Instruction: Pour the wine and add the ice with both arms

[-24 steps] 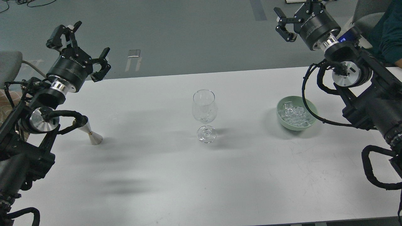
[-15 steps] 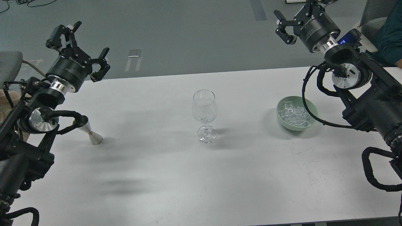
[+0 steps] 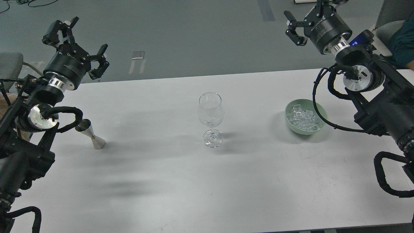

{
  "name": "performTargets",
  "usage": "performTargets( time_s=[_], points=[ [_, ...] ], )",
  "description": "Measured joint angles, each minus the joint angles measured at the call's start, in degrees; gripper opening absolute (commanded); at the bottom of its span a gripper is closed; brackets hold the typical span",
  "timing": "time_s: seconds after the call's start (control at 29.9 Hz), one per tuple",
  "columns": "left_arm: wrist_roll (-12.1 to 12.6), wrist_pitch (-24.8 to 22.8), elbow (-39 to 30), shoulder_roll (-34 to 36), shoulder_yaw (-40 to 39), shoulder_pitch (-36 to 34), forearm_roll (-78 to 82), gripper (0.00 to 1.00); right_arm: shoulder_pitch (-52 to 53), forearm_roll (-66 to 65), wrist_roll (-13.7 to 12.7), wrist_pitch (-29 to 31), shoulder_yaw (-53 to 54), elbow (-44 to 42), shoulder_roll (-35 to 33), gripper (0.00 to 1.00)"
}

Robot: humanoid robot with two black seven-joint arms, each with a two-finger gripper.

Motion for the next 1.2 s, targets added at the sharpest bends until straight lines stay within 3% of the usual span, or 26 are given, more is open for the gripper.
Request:
performTargets(
  time_s=[1.2],
  points=[
    [0.35,1.67,-0.83,-2.09,-0.74,-0.77,-0.17,0.98,-0.01,-0.09,0.05,-0.02,-0.02,-0.17,-0.86,1.0]
  ],
)
